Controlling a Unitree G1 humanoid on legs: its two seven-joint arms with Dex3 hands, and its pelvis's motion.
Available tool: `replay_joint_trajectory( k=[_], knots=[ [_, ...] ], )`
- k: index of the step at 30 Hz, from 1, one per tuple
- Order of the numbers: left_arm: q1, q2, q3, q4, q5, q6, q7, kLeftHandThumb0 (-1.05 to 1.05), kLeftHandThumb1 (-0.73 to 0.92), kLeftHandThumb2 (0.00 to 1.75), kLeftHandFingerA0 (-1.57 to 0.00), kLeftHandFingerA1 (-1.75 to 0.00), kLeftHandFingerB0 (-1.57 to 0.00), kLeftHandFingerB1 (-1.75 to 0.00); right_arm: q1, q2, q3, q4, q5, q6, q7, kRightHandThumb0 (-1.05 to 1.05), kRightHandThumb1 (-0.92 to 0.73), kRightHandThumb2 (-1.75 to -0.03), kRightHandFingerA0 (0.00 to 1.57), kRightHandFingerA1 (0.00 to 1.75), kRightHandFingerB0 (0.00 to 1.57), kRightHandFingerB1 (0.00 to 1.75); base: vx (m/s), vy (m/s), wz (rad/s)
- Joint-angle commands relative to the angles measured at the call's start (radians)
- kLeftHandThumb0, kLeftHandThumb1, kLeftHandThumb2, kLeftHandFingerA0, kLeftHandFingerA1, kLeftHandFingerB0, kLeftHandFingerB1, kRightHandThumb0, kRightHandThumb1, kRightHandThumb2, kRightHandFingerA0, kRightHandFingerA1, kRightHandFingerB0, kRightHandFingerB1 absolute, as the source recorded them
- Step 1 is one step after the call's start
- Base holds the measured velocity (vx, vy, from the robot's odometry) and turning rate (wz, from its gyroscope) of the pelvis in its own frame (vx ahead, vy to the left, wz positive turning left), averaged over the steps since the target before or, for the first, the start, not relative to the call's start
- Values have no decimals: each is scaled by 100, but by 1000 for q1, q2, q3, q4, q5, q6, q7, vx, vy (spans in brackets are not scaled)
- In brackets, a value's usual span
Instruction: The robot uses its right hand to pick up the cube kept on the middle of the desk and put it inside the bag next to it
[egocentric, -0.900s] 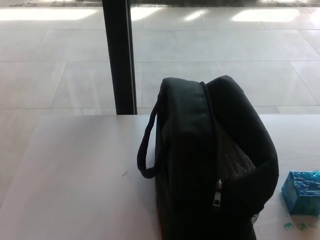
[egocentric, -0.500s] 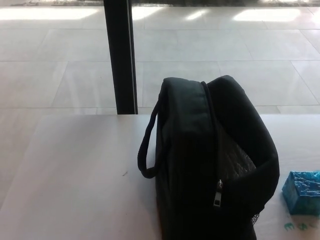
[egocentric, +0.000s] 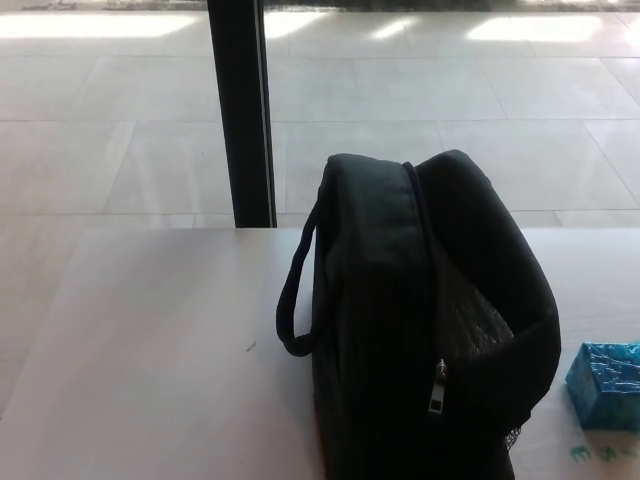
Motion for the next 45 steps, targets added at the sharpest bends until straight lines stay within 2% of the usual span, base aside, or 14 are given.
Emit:
replay_joint_trajectory(
  k=[1,5,6,12,13,15,22,24,25,27,28,29,38,45],
  knots=[
    [-3,24,8,6,-7,40,-20,-58,52,89,-29,-61,-32,-57,-140,-11,-6,-177,225,257,-27,-37,-44,-101,1,50,0,48,0,0,0],
    [4,16,0,2,0,32,-15,-58,52,90,-29,-60,-36,-58,-153,-21,90,-292,202,310,7,-70,-58,-89,15,49,5,36,0,0,0],
    [8,19,-4,1,6,30,-15,-61,54,90,-31,-61,-33,-56,-136,-38,138,-302,162,287,52,-36,-48,-105,2,51,0,49,0,0,0],
    [11,17,9,31,-7,31,-19,-57,51,89,-35,-64,-28,-54,-143,-84,363,-299,37,242,127,-38,-40,-99,3,51,0,49,0,0,0],
    [12,14,10,28,-6,32,-12,-50,67,59,-35,-58,-45,-52,-145,-84,386,-299,26,229,130,-37,-41,-100,3,52,0,49,0,0,0],
    [6,9,15,34,-10,35,-9,-50,49,91,-29,-61,-43,-62,-150,-90,424,-298,11,208,129,-37,-43,-101,3,52,0,49,0,0,0],
    [7,11,6,5,-4,47,-11,-59,53,89,-34,-63,-34,-57,-205,-80,563,-244,-42,170,155,-83,-54,-90,7,48,2,35,0,0,0],
    [5,11,7,9,-5,48,-12,-60,52,89,-32,-62,-35,-58,-205,-84,583,-248,-54,171,157,-71,-71,-60,14,41,14,25,0,0,0],
    [4,10,10,8,-7,54,-9,-59,50,87,-32,-61,-32,-56,-207,-84,591,-250,-54,178,161,-77,-52,-93,10,52,4,39,0,0,0],
    [6,5,14,5,-10,71,-1,-59,50,87,-33,-62,-31,-56,-206,-86,622,-253,-71,177,173,-79,-54,-94,7,50,0,37,0,0,0],
    [8,4,12,7,-7,62,-1,-59,51,88,-36,-63,-33,-56,-202,-99,661,-253,-104,162,188,-75,-72,-63,14,47,11,24,0,0,0],
    [8,3,16,5,-8,70,4,-59,51,88,-34,-61,-35,-57,-199,-112,692,-258,-135,159,190,-81,-57,-94,10,53,4,34,0,0,0],
    [11,2,16,-3,-6,65,0,-59,52,89,-35,-62,-33,-56,-285,-280,939,-214,-398,153,236,-105,-67,-97,0,0,0,2,0,0,0],
    [10,10,3,-13,0,68,-15,-56,52,90,-33,-62,-26,-54,-379,-255,1028,-153,-473,280,152,-105,-76,-120,0,22,0,4,0,0,0]
  ],
)
